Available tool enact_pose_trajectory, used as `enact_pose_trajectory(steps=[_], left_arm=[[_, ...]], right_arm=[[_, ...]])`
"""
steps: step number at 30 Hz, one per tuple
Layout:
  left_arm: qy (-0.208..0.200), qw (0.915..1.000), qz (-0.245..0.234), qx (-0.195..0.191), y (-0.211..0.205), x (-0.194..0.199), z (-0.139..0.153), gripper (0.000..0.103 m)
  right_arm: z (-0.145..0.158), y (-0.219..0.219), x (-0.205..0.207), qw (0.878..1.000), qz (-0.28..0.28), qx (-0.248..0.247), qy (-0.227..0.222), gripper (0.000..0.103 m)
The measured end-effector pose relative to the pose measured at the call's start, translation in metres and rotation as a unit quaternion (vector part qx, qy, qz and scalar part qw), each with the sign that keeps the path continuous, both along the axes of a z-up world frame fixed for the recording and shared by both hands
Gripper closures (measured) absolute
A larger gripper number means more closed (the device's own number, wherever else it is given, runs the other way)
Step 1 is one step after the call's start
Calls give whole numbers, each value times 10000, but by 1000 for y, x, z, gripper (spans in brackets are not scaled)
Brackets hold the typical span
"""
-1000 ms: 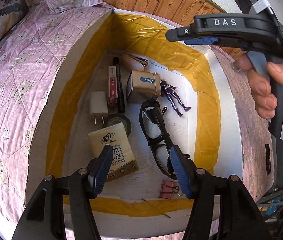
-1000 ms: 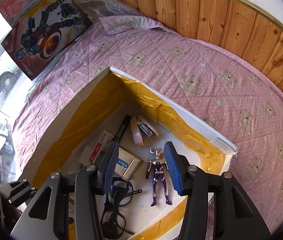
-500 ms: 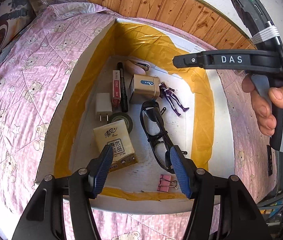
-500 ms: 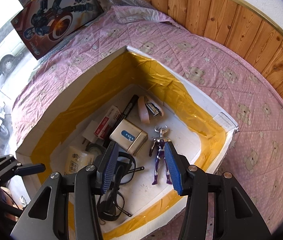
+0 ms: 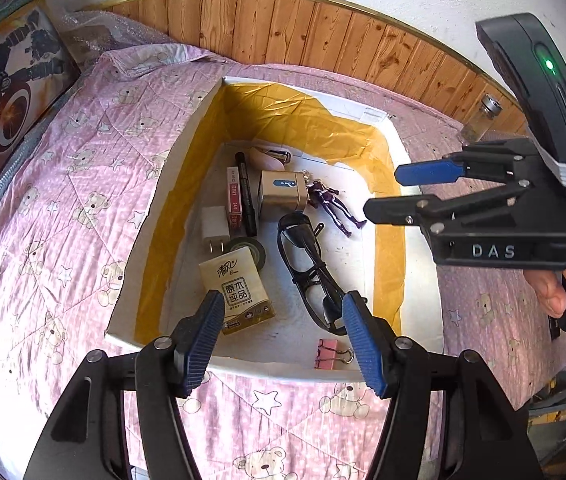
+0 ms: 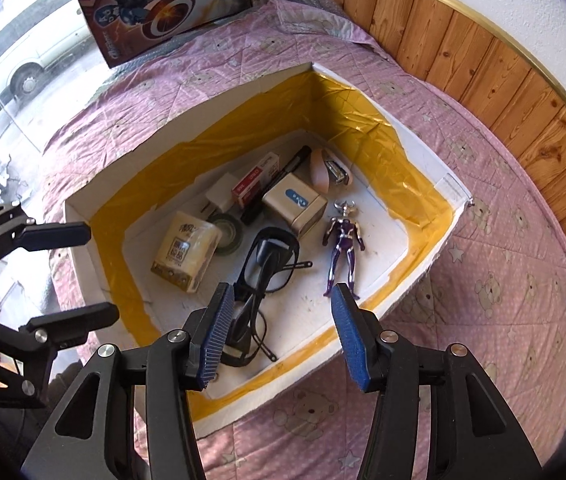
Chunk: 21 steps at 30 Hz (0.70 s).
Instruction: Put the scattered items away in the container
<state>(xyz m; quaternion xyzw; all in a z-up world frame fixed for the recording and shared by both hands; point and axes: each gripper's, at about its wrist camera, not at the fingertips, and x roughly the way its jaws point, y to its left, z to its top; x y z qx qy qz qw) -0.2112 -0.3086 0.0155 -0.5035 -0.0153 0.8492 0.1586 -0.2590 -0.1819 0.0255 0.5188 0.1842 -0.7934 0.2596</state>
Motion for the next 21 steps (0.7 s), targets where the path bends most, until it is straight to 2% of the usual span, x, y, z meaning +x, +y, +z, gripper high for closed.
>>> enact_pose_trajectory(steps=[10, 16, 21], left_arm=[[170, 9998, -100, -44, 7, 30, 19, 40], [318, 9994, -111, -29, 10, 44, 31, 40], [468, 9988, -140, -75, 13, 55, 41, 40]], right_arm=[[5, 9, 48, 9997, -86, 222, 79, 49], [9, 13, 67, 9998, -157, 76, -6, 49], [9, 14, 80, 9995, -275, 172, -14, 49]])
